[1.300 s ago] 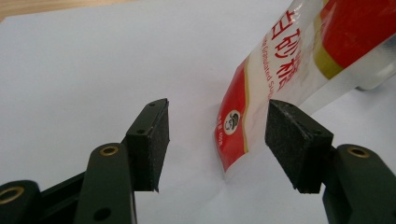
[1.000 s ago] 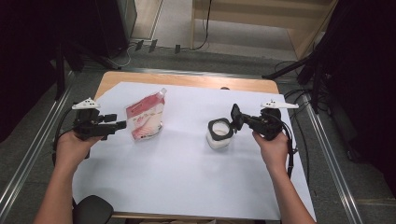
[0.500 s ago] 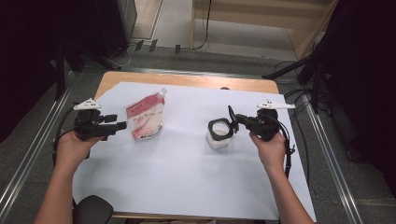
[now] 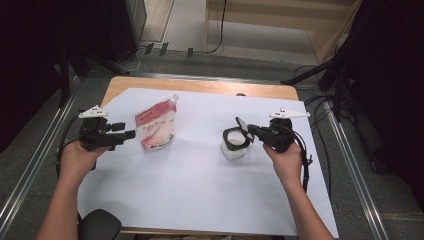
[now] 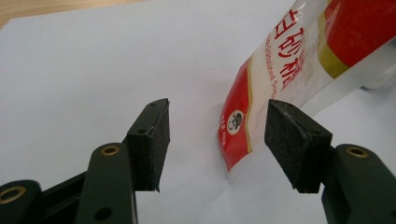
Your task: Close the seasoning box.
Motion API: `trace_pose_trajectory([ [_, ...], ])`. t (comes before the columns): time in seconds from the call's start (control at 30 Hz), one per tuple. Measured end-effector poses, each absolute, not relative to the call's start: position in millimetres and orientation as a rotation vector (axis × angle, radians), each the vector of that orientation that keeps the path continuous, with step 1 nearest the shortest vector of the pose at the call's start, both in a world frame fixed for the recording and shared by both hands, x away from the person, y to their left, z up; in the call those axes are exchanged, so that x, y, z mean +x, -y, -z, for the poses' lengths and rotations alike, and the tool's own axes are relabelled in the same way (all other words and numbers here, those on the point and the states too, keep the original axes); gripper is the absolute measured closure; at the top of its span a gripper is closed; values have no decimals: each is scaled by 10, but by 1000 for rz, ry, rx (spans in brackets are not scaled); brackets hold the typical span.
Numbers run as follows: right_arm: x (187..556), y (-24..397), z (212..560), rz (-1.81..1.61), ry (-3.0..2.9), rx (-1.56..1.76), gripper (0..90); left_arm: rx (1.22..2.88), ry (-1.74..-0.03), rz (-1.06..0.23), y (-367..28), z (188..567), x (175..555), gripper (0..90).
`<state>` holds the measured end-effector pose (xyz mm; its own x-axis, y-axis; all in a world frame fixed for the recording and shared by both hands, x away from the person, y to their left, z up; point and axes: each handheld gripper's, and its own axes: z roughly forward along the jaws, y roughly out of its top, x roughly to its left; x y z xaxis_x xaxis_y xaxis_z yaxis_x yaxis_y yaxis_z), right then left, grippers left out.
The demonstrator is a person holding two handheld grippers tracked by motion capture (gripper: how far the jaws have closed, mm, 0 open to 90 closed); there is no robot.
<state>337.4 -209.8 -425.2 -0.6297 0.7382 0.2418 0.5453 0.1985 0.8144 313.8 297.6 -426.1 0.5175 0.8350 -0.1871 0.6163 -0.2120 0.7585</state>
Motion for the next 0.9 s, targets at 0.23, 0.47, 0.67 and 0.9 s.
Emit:
trace_pose_trajectory([
  [0.23, 3370, 2039, 4279, -1402, -2294, 1231, 900, 1927, -1189, -328, -2983, 4262, 3138, 414],
  [0.47, 3361, 1979, 4302, -1390, -2318, 1220, 900, 1928, -1193, -319, -2987, 4263, 3140, 408],
  [0.67, 3356, 1949, 4330, -1381, -2341, 1214, 900, 1927, -1195, -318, -2985, 4262, 3139, 406],
  [0.9, 3339, 1922, 4324, -1381, -2349, 1183, 854, 1927, -1197, -318, -2975, 4270, 3140, 403],
])
